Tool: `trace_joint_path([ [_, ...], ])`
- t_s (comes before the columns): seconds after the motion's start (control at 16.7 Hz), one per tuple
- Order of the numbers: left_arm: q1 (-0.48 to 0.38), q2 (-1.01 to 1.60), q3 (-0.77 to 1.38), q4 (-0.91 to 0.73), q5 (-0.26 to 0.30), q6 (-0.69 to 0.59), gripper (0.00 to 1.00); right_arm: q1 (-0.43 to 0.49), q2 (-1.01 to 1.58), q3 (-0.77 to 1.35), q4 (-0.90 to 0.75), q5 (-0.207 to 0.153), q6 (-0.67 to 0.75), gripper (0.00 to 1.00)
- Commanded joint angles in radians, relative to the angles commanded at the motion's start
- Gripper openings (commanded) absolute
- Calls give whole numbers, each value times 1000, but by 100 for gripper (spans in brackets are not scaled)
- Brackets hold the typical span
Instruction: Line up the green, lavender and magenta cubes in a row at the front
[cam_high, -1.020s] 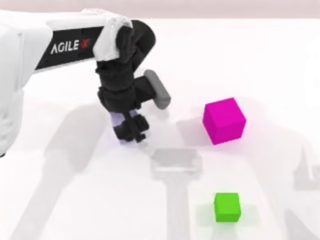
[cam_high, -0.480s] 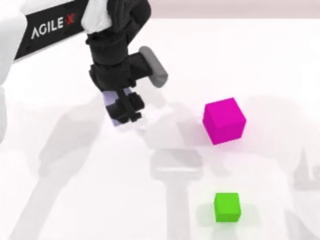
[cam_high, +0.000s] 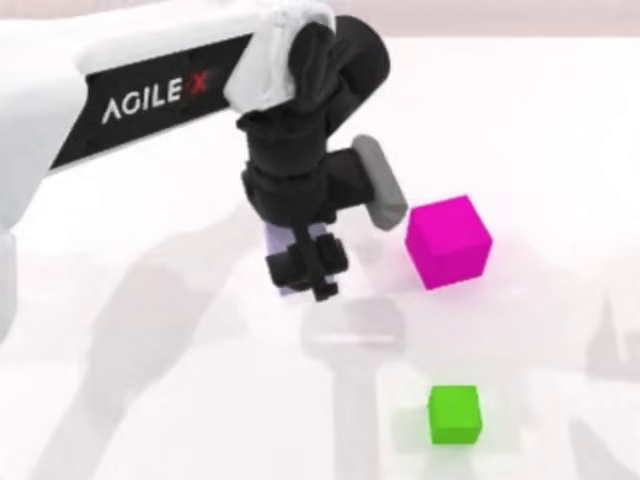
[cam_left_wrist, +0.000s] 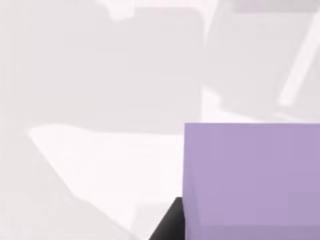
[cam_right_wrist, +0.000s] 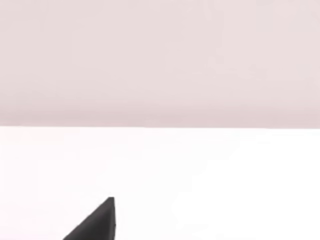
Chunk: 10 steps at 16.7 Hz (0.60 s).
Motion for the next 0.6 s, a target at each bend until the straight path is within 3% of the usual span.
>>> trace_joint_path([
  [0.36,-256,-123,-145,17,-3,-30,0,0,0,0,0,0,0,100],
  [0.6,-288,-141,-164,21,-4,-34,0,0,0,0,0,0,0,100],
])
